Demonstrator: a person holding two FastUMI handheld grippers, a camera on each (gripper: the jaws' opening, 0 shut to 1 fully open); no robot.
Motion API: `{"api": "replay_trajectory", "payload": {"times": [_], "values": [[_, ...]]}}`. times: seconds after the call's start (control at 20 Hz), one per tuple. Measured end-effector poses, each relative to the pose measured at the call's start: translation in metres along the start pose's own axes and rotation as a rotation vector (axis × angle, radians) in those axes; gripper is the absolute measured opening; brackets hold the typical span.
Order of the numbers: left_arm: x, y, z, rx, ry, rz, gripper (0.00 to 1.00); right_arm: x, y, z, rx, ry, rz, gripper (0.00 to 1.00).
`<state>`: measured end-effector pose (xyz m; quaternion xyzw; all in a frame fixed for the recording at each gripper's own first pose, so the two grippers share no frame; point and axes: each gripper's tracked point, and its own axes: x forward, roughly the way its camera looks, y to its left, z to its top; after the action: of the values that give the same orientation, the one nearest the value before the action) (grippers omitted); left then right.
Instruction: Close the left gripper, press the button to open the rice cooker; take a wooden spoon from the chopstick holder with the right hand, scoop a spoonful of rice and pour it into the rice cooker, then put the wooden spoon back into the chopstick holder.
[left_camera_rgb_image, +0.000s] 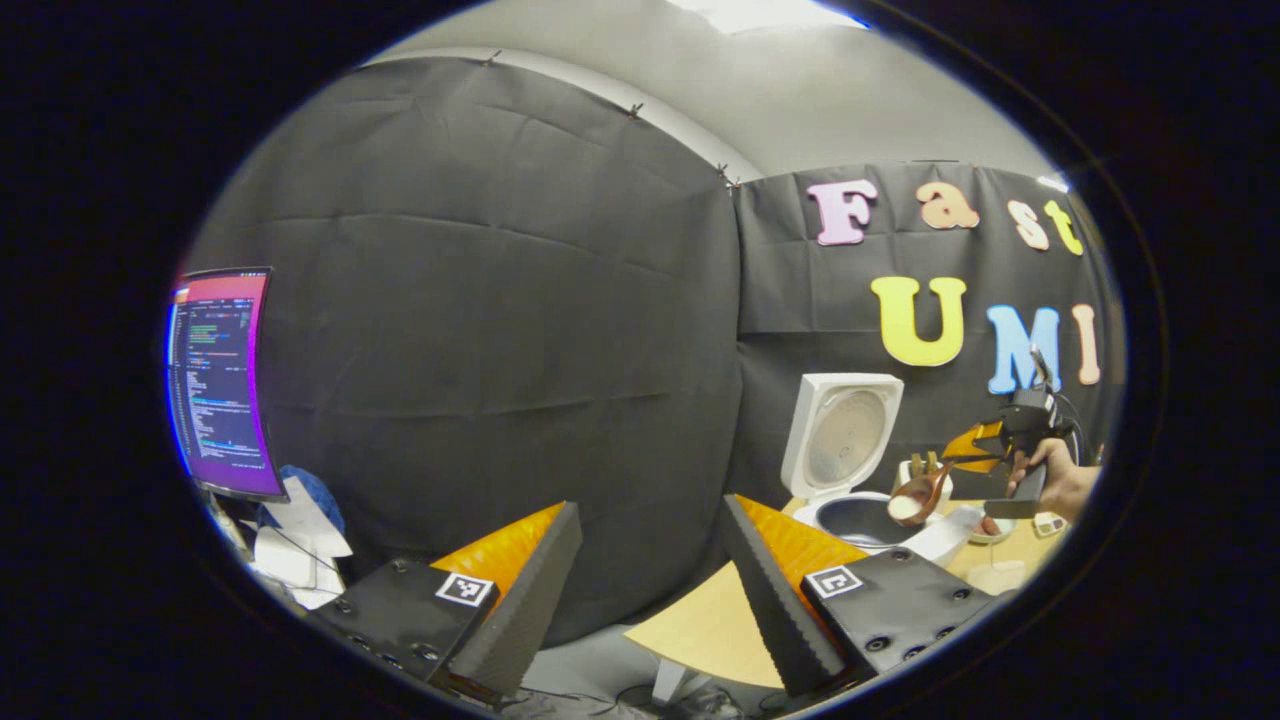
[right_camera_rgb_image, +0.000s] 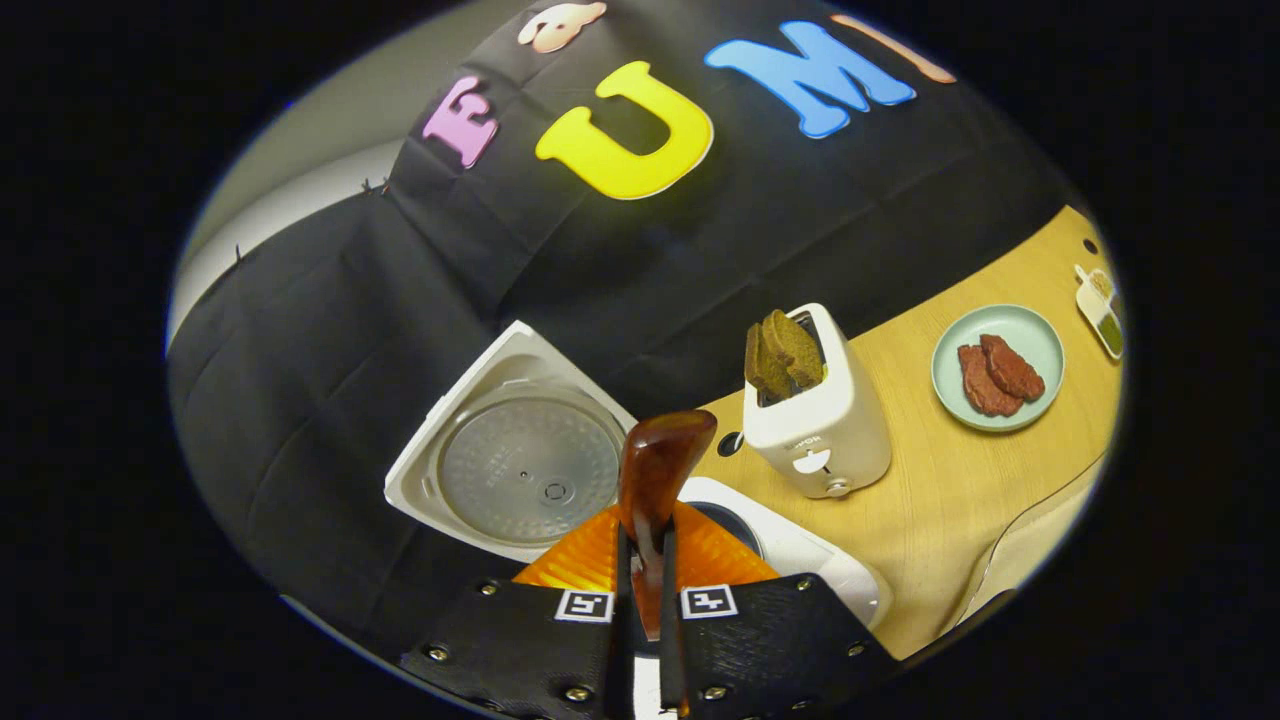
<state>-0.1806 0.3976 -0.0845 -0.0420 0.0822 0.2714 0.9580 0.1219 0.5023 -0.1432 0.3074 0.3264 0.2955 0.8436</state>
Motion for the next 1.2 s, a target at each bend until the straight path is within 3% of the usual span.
{"api": "replay_trajectory", "payload": {"times": [0.4, 0.6, 1.0, 1.2], "values": [[-0.008, 0.011, -0.001, -0.008, 0.005, 0.039, 0.98, 0.011, 0.021, -0.011, -0.385, 0.019, -0.030, 0.10], [-0.011, 0.009, -0.001, -0.018, 0.005, 0.032, 0.98, 0.007, 0.036, -0.009, -0.592, 0.002, -0.007, 0.10], [-0.011, 0.003, 0.001, 0.001, -0.001, 0.016, 0.98, -0.010, 0.063, -0.006, -1.110, -0.119, 0.008, 0.10], [-0.014, 0.004, 0.003, -0.008, 0.007, 0.020, 0.98, -0.008, 0.061, -0.001, -1.240, -0.155, -0.003, 0.10]]}}
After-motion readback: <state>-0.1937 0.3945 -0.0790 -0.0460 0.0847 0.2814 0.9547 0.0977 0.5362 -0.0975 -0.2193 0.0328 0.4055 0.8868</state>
